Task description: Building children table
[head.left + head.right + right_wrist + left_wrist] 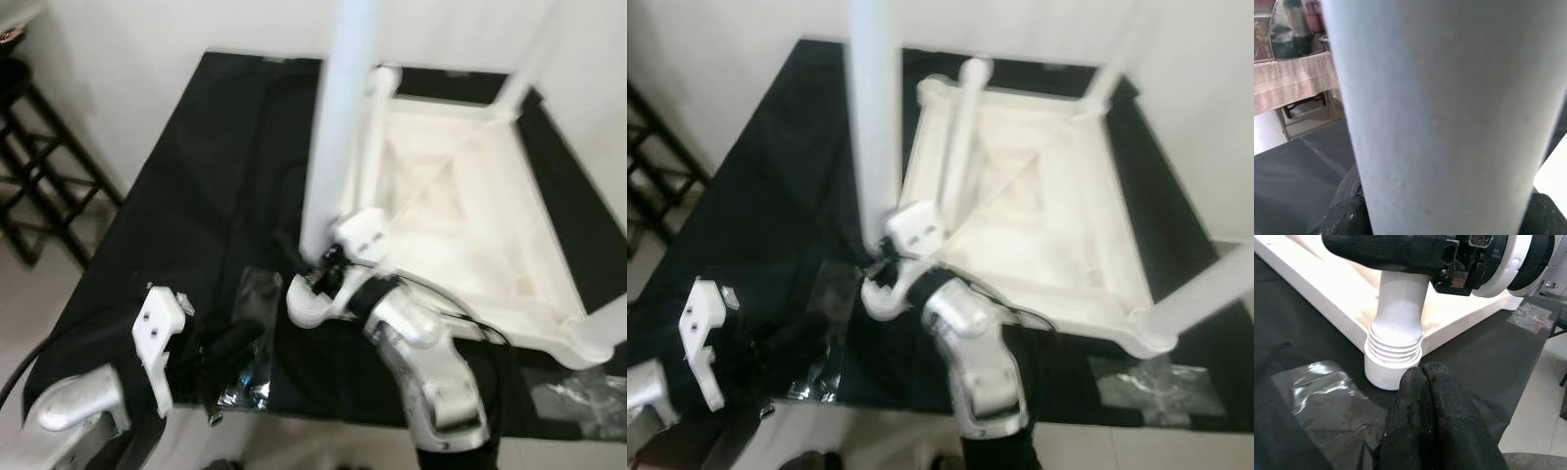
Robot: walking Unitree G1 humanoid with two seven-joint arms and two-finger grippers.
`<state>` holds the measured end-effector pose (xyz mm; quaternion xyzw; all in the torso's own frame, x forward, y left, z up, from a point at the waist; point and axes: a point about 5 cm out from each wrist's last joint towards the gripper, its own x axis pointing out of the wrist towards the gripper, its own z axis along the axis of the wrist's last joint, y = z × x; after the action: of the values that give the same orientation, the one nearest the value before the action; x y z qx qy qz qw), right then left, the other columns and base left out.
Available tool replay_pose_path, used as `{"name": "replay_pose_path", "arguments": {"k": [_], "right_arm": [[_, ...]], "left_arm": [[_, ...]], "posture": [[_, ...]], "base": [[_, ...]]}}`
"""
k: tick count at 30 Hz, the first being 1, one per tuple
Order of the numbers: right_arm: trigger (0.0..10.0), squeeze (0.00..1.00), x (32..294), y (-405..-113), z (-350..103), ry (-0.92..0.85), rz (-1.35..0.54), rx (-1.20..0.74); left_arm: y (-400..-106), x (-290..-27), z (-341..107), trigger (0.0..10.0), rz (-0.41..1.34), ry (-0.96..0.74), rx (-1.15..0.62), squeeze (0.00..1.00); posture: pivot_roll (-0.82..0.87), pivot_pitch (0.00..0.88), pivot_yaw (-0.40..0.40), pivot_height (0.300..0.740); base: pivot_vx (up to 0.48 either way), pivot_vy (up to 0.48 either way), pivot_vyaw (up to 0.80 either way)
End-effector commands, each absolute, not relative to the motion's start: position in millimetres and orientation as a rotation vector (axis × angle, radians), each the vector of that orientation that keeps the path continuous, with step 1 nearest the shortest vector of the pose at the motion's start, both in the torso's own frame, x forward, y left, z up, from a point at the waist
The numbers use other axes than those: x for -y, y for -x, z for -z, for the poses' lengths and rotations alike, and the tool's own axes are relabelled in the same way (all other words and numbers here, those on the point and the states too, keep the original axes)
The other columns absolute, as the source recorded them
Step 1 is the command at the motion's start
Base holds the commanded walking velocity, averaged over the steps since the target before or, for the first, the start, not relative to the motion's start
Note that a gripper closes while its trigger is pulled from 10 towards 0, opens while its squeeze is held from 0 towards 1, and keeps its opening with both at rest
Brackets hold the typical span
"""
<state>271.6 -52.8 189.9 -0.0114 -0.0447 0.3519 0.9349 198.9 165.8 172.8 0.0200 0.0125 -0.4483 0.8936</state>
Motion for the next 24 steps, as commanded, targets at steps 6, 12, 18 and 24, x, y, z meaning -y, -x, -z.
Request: {"name": "replay_pose_path", "arguments": {"k": [6, 12, 18, 24], "right_arm": [[10.0, 0.14, 69.0, -291.9, -154.2, -0.025, -0.696, -0.111], [10.0, 1.00, 70.4, -295.8, -191.6, -0.041, -0.880, -0.039], [10.0, 0.01, 81.0, -310.4, -220.1, 0.067, -1.238, 0.056], [10.0, 0.00, 91.2, -336.8, -221.1, 0.041, -1.444, -0.042]], "left_arm": [[-196.2, -165.2, -170.6, 10.0, 0.919, -0.043, -0.034, 0.00], [-197.3, -164.6, -170.1, 10.0, 0.928, -0.038, -0.039, 0.00], [-198.9, -164.3, -169.1, 10.0, 0.928, -0.037, -0.039, 0.00], [-199.6, -163.2, -168.5, 10.0, 0.926, -0.038, -0.036, 0.00]], "posture": [[0.10, 0.207, -0.041, 0.740], [0.10, 0.201, -0.036, 0.740], [0.09, 0.191, -0.039, 0.740], [0.10, 0.190, -0.037, 0.740]], "base": [[0.000, 0.000, 0.00], [0.000, 0.000, 0.00], [0.000, 0.000, 0.00], [0.000, 0.000, 0.00]]}}
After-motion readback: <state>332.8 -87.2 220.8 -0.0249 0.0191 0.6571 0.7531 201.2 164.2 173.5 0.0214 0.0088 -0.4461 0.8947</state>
